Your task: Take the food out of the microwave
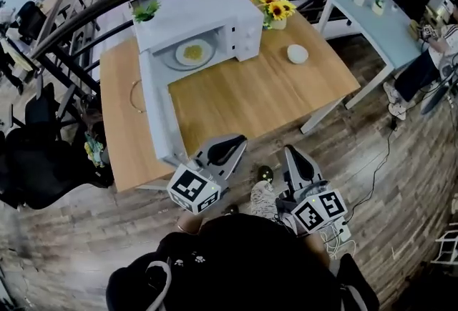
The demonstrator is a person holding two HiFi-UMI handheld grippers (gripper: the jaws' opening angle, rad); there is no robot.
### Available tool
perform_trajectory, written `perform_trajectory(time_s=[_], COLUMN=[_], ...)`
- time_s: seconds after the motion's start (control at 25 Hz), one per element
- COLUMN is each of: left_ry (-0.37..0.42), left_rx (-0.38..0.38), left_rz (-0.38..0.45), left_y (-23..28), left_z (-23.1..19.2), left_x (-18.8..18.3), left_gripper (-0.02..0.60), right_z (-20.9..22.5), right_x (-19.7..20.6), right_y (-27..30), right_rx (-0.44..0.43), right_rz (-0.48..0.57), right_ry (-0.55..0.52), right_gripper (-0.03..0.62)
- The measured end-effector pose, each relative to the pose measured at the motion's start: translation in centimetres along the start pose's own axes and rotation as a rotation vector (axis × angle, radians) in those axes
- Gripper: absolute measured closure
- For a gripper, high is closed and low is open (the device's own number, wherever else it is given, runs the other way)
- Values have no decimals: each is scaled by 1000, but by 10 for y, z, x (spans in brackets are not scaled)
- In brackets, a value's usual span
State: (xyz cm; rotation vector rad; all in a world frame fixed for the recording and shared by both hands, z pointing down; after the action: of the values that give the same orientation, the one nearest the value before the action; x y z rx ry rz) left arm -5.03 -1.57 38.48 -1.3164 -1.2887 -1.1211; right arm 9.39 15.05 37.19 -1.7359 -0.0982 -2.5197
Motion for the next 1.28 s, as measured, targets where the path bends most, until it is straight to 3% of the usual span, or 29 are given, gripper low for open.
perform_trajectory(time_s=[0.24, 0.6, 0.68, 0.8, 1.28], left_ry=[54, 28, 20, 3, -28], left_rx=[-184, -386, -422, -468, -628], left_rz=[-1, -20, -27, -41, -63], left_y=[8, 30, 36, 46, 74], left_z=[-32, -61, -67, -75, -99], left_x=[-9, -9, -7, -4, -2], left_gripper=[558, 557, 552, 485, 454], right_z=[33, 77, 86, 101, 137], right_x=[-15, -23, -24, -24, -28], right_y=[67, 137, 149, 165, 217], right_rx=[-162, -325, -349, -375, -480], right_rz=[-21, -96, -106, -121, -181], right_ry=[-15, -13, -13, -10, 22], right_gripper=[594, 582, 573, 557, 513])
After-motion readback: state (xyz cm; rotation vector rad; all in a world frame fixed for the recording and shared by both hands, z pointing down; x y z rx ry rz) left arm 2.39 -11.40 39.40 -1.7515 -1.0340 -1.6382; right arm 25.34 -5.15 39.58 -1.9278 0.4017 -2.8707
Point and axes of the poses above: the fingertips, and each gripper's own axes: y forward along the fingers, z to its right, x out of its underside, the point moved 9 cm from there along -y, backward along the fingers, and after that the axes turned 1 degree about -y, right-handed, at the moved point
